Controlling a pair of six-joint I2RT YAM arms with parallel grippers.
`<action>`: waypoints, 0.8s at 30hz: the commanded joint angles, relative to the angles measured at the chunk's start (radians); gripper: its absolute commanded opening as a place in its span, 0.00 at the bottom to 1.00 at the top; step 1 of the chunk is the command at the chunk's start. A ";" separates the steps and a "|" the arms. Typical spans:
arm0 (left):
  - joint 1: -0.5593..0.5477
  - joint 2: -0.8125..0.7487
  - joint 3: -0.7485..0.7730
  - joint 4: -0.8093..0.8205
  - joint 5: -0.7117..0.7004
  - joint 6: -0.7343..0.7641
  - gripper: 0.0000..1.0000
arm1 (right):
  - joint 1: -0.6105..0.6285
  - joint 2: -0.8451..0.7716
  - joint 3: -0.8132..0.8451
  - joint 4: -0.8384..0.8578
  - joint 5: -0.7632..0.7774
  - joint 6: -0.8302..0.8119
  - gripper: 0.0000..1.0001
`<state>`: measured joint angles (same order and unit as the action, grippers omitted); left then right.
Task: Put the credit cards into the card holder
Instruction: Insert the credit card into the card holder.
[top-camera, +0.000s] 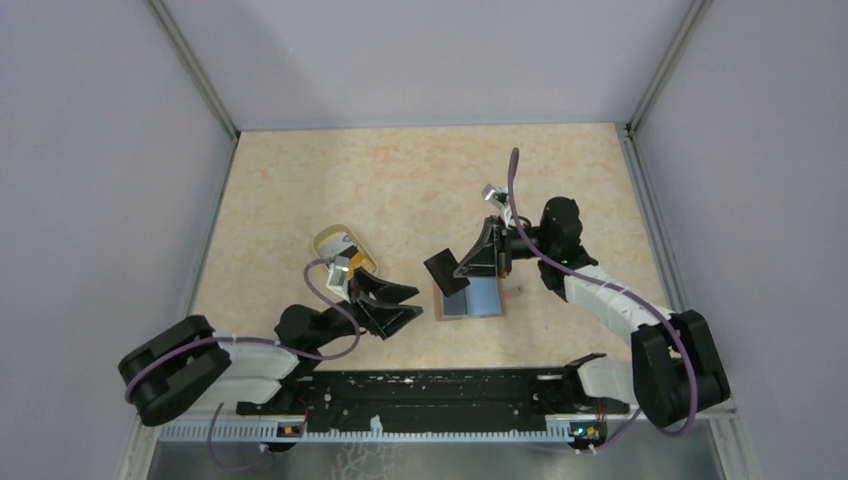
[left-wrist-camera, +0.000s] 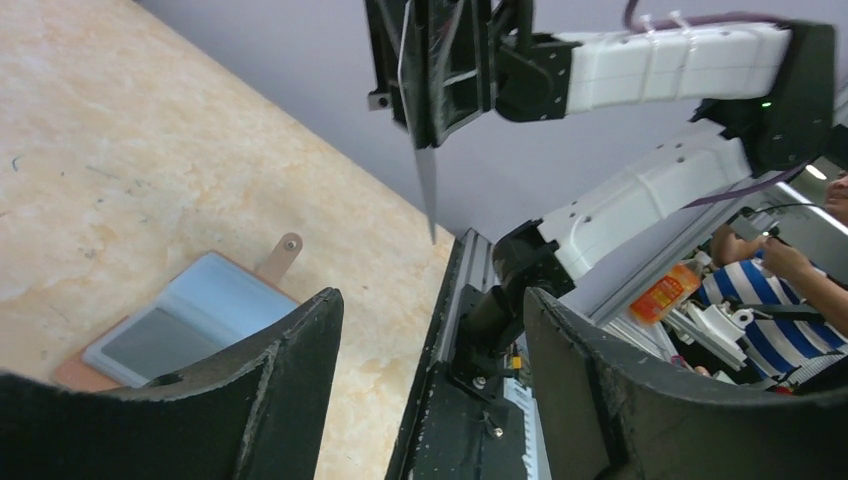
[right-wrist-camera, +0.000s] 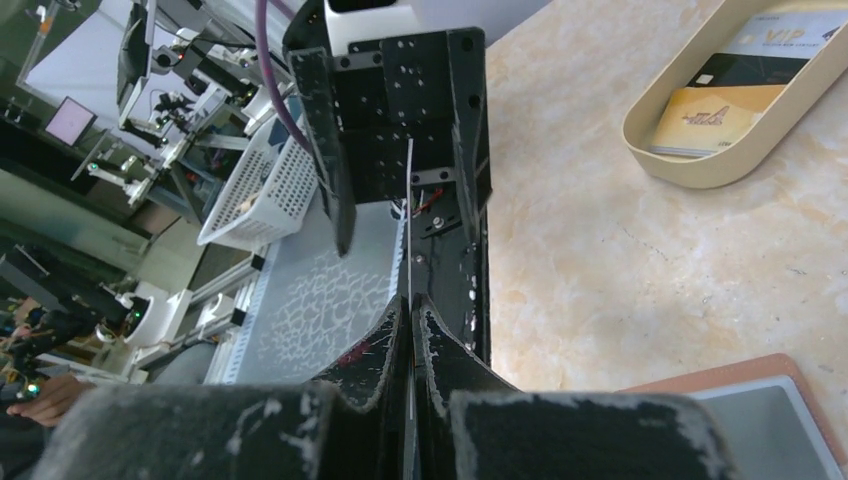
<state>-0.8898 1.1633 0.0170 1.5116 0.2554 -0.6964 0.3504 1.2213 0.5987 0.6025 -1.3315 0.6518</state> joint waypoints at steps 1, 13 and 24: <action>-0.040 0.128 0.061 0.255 -0.051 0.019 0.69 | -0.001 -0.001 -0.001 0.143 0.004 0.085 0.00; -0.092 0.305 0.186 0.279 -0.031 0.004 0.62 | 0.002 0.006 -0.007 0.137 0.005 0.073 0.00; -0.093 0.300 0.218 0.281 -0.045 -0.008 0.48 | 0.044 0.007 0.018 -0.012 0.013 -0.066 0.00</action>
<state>-0.9756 1.4719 0.2146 1.5299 0.2245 -0.7002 0.3763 1.2270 0.5957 0.6312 -1.3266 0.6647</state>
